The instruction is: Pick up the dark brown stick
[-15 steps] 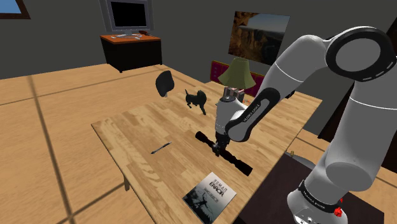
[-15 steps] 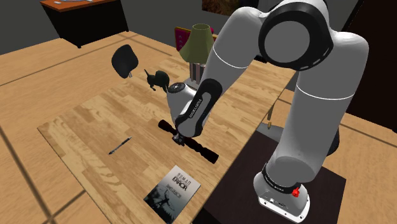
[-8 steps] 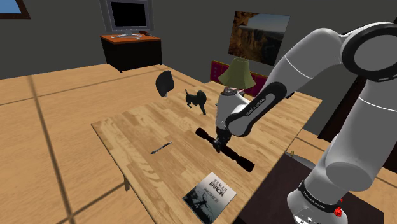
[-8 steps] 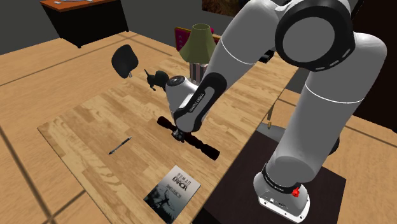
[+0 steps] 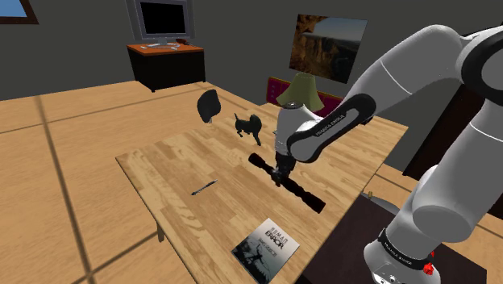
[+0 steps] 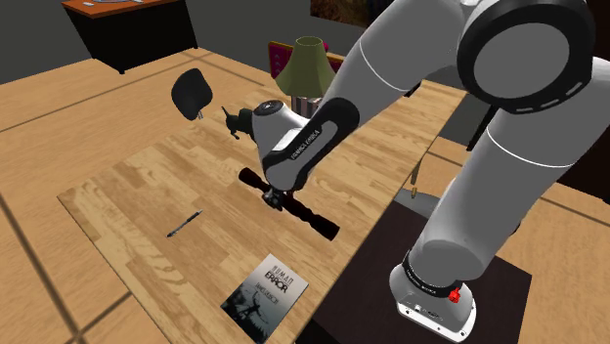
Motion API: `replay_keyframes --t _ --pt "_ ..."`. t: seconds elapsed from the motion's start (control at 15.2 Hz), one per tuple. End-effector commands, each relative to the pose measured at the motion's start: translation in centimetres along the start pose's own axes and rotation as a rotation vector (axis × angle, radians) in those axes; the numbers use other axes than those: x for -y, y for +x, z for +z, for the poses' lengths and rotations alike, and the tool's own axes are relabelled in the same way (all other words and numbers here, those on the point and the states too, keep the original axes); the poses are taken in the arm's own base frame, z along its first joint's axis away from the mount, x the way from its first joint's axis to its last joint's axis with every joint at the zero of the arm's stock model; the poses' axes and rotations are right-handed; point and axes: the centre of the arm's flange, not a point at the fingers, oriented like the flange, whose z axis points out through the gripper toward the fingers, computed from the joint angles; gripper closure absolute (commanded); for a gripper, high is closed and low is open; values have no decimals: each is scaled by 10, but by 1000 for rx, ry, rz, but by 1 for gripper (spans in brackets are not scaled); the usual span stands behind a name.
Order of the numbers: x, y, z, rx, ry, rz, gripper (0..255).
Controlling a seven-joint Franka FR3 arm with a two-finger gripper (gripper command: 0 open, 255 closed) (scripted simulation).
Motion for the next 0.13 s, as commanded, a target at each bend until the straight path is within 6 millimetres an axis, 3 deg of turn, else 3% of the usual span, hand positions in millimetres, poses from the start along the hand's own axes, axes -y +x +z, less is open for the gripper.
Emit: replay_keyframes --t 0.0,0.07 --pt "0 0 -7 0 0 0 255" --pt "0 0 -7 0 0 0 255"
